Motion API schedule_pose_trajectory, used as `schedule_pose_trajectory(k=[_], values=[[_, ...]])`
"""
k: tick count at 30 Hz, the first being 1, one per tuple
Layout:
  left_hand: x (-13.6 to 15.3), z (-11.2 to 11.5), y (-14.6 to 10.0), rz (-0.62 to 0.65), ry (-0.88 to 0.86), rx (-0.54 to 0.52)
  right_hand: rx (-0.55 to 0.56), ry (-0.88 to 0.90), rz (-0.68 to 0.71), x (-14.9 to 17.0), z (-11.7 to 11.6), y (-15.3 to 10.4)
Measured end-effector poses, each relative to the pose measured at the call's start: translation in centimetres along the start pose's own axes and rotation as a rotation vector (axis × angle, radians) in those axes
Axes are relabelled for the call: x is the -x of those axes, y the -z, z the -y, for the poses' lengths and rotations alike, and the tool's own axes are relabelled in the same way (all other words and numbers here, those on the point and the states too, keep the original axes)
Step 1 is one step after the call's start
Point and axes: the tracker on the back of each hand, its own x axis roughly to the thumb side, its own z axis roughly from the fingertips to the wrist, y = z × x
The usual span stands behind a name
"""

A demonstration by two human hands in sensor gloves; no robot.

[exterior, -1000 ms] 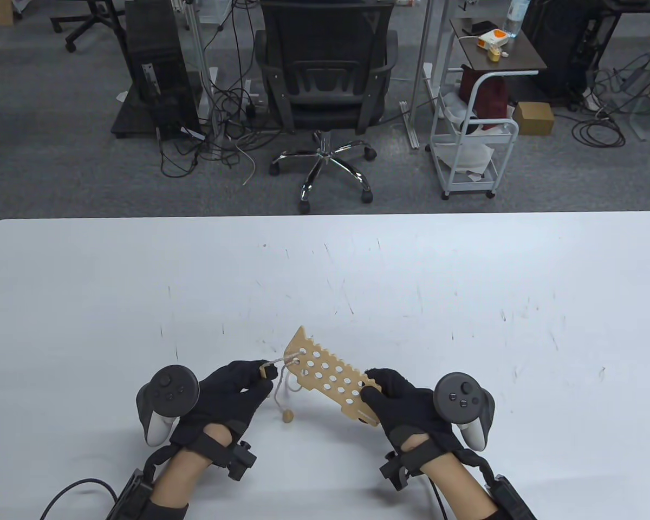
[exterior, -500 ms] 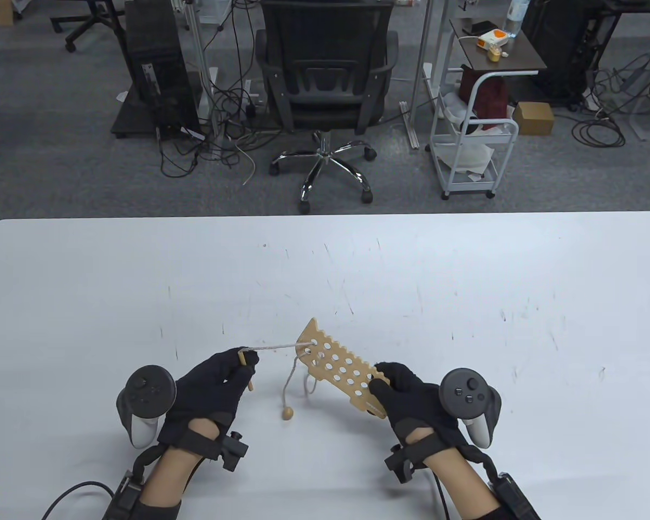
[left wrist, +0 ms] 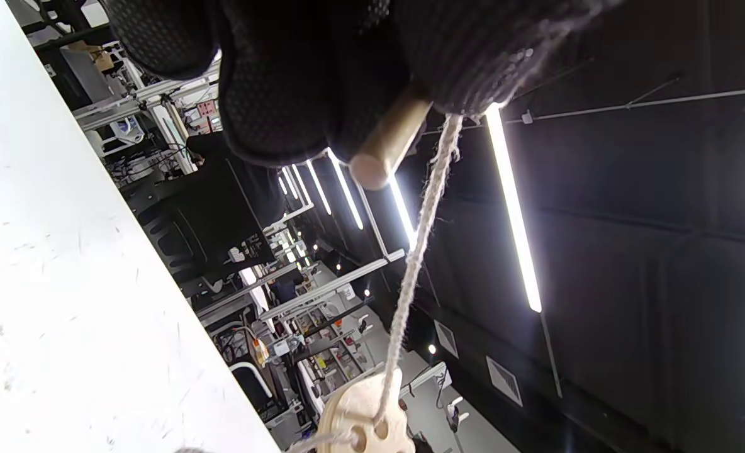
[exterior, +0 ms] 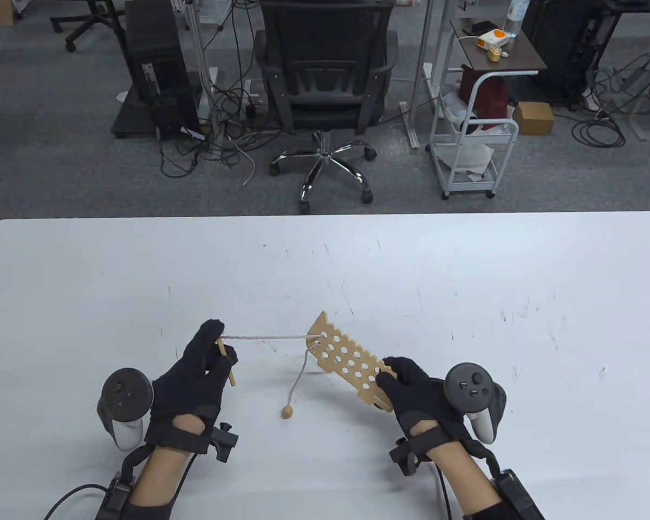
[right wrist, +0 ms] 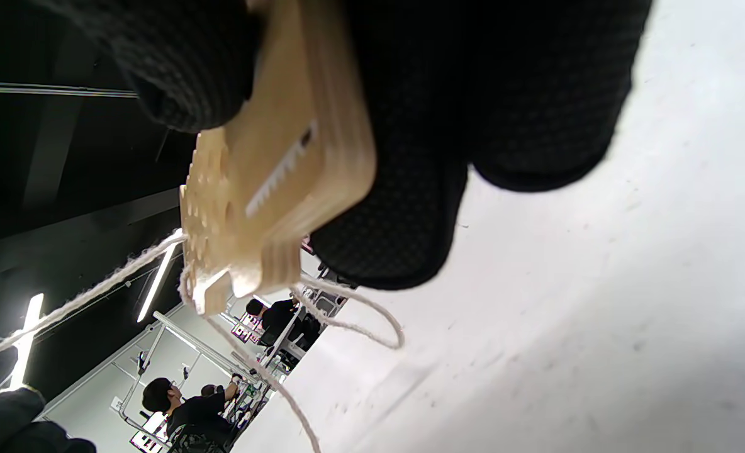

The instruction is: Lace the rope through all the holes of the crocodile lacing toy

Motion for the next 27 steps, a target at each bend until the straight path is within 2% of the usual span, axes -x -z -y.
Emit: schedule_pose_trajectory(k=[27], values=[[0.7,-4.3,-0.3,-0.008,-0.057,-0.225,0.078,-0.064,-0.113,2.0,2.0,1.1]])
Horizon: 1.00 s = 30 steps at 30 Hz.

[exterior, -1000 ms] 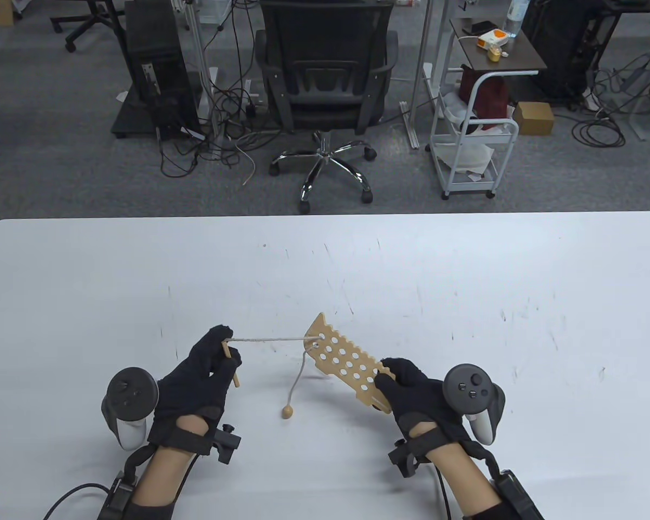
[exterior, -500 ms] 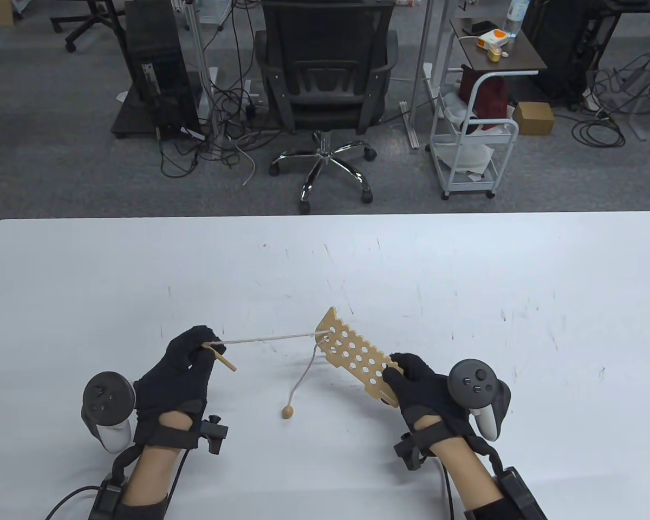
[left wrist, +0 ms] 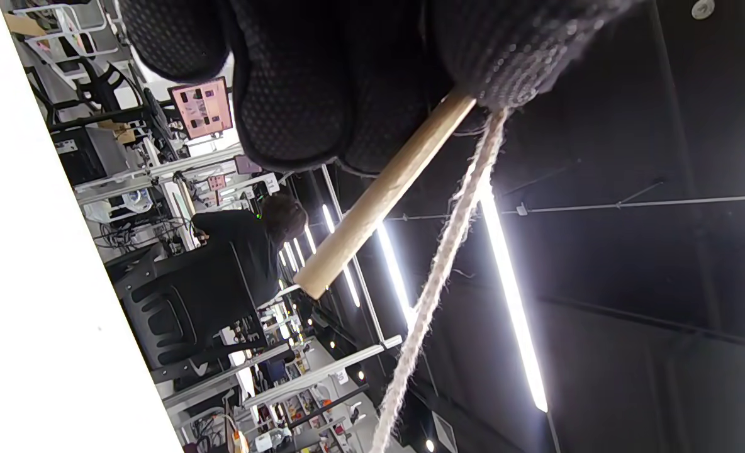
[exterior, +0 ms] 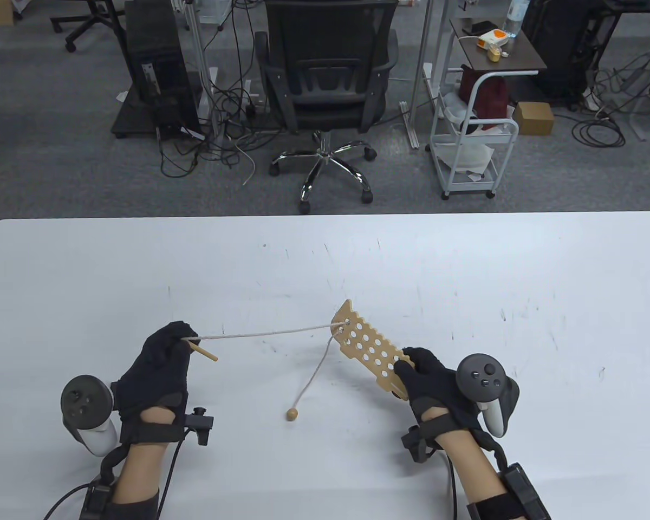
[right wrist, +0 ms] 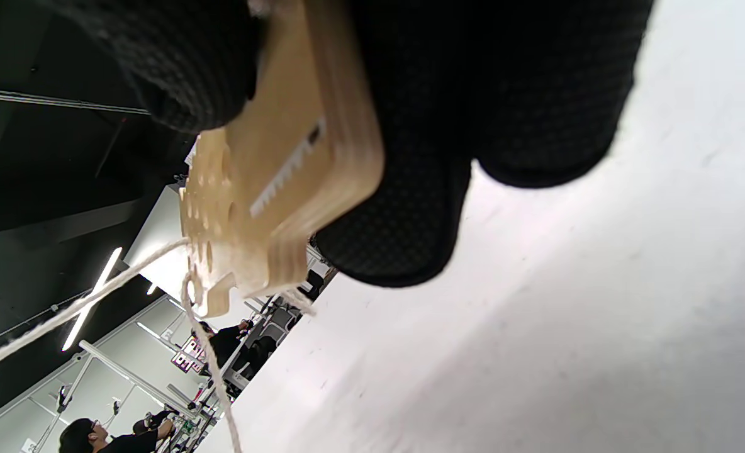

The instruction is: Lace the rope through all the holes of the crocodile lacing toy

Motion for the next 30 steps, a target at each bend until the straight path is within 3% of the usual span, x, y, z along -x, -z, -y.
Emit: schedule_pose_trajectory(k=[30], values=[[0.6,-3.5,0.0,-0.041,-0.079,-0.179,0.087,-0.034,-0.162,2.6,2.1,1.0]])
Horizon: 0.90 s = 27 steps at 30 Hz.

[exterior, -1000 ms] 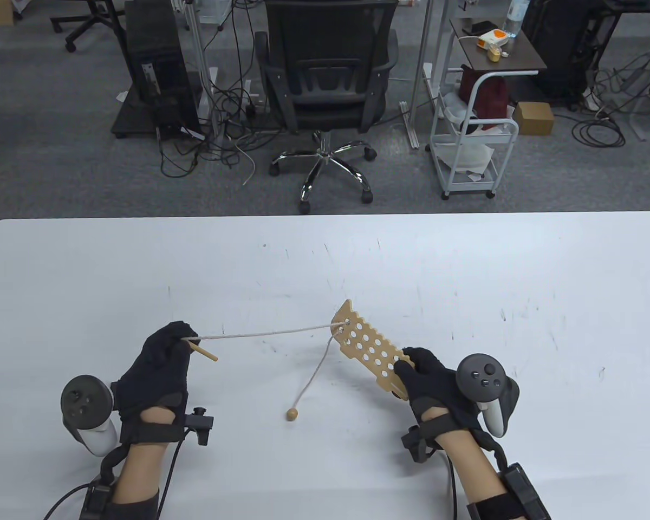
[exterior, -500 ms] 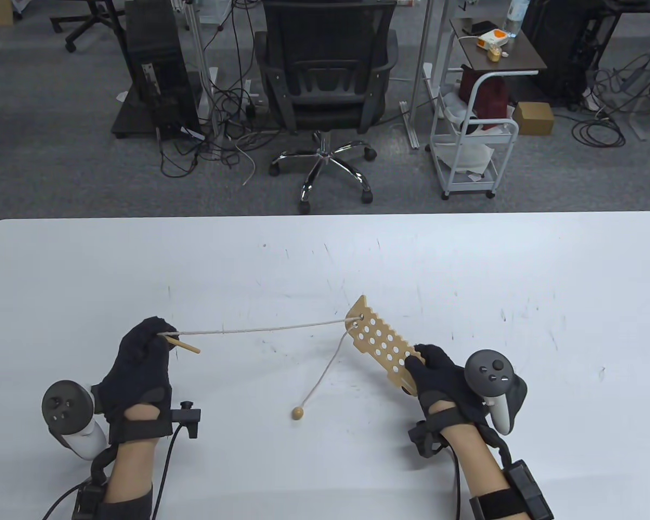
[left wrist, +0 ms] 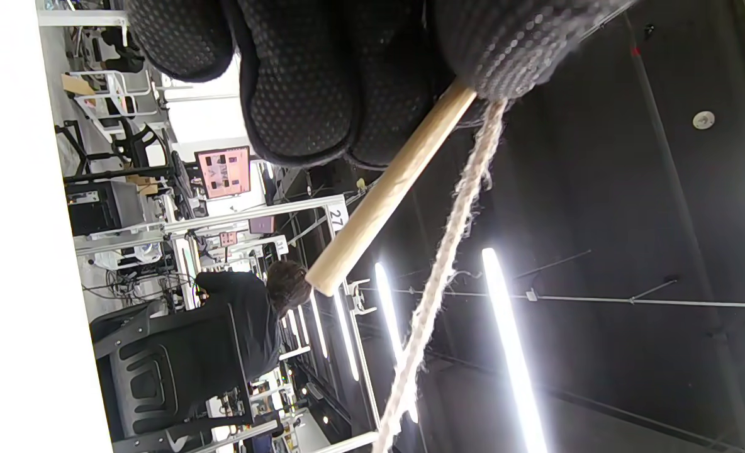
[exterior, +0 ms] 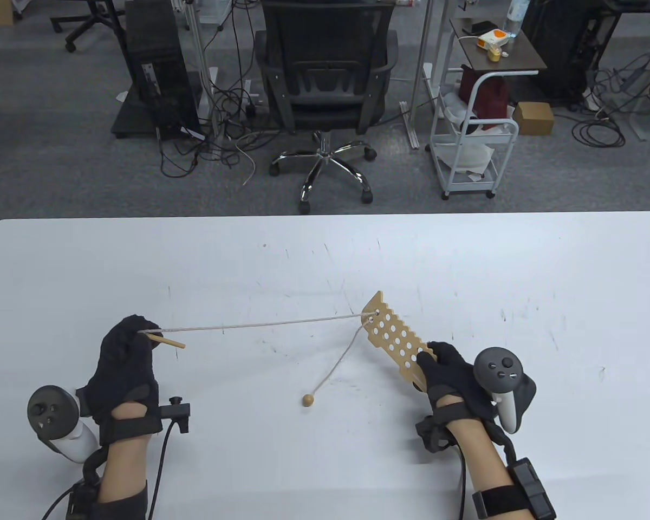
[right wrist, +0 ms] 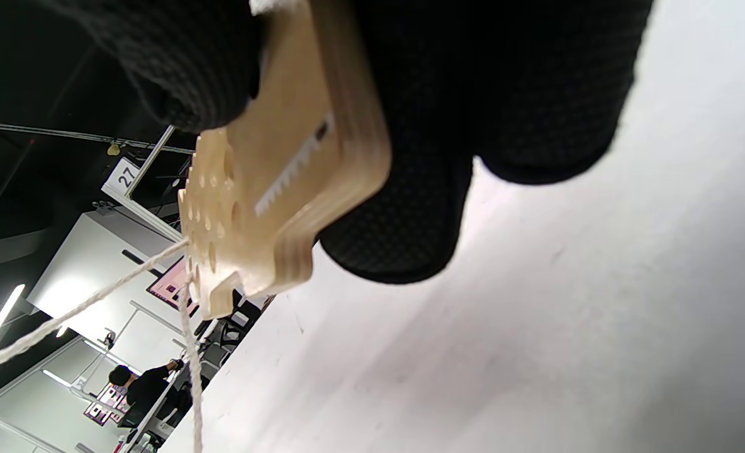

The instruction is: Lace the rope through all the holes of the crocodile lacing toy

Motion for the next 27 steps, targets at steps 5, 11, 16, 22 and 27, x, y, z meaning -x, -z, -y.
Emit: schedule_pose_trajectory(k=[5,11,16,22,27], values=[[0.1,-0.5,0.0,-0.006,-0.017,-0.029,0.019,-0.003,-0.028,0.3,0.3,0.1],[0.1,-0.7,0.0,-0.014,-0.021,-0.049,0.043,-0.003,-0.062,0.8,0.8,0.2],[0.1,-1.0,0.0,-0.024,-0.025,-0.072,0.064,-0.022,-0.073,1.0,1.1,0.3],[-0.1,-1.0,0.0,-0.021,-0.034,-0.085,0.073,-0.02,-0.093,1.1,1.3,0.3],[0.0,-0.7,0.0,-0.032,-0.042,-0.064,0.063,-0.013,-0.082,1.1,1.2,0.4]])
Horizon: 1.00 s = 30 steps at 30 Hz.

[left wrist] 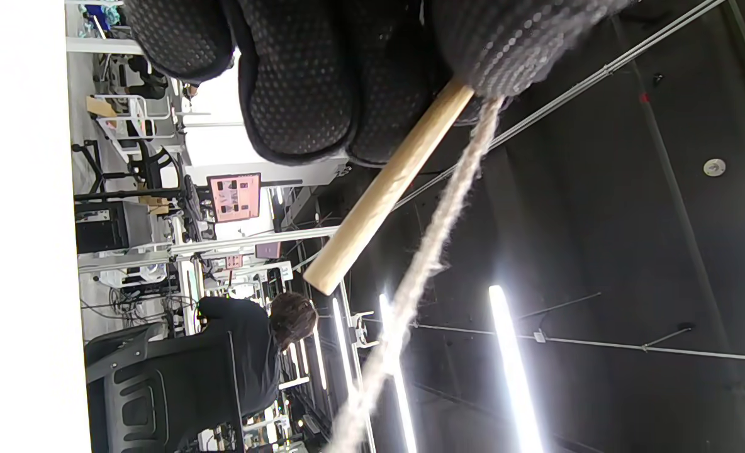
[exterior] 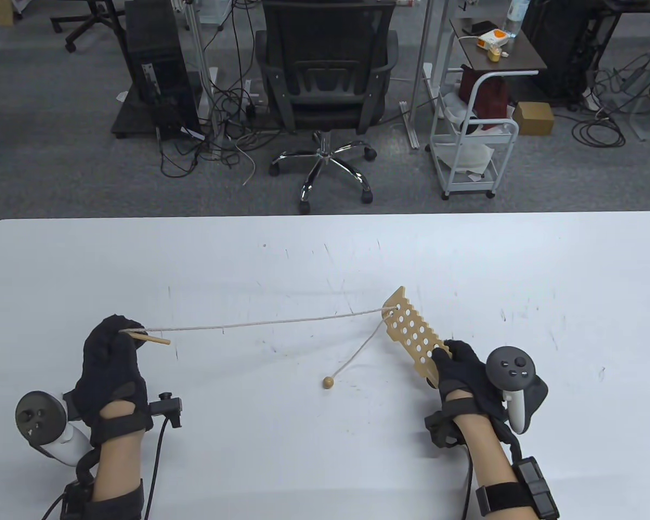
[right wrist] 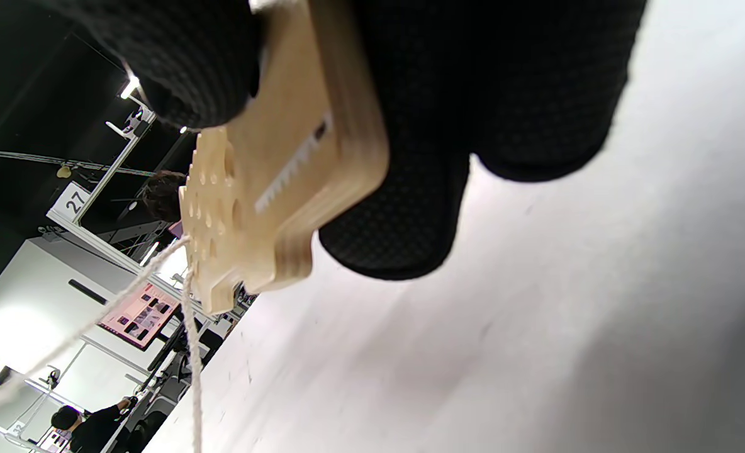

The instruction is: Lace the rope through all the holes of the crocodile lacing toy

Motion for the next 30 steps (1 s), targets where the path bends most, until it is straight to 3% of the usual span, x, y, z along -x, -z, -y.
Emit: schedule_pose_trajectory(k=[11,30], values=[[0.1,1.3,0.0,-0.007,0.033,0.078,-0.048,-0.018,0.092,-1.4,-1.1,-0.7],[0.5,6.0,-1.5,0.036,0.168,0.293,-0.18,0.006,0.266,-4.6,-3.7,-3.7]])
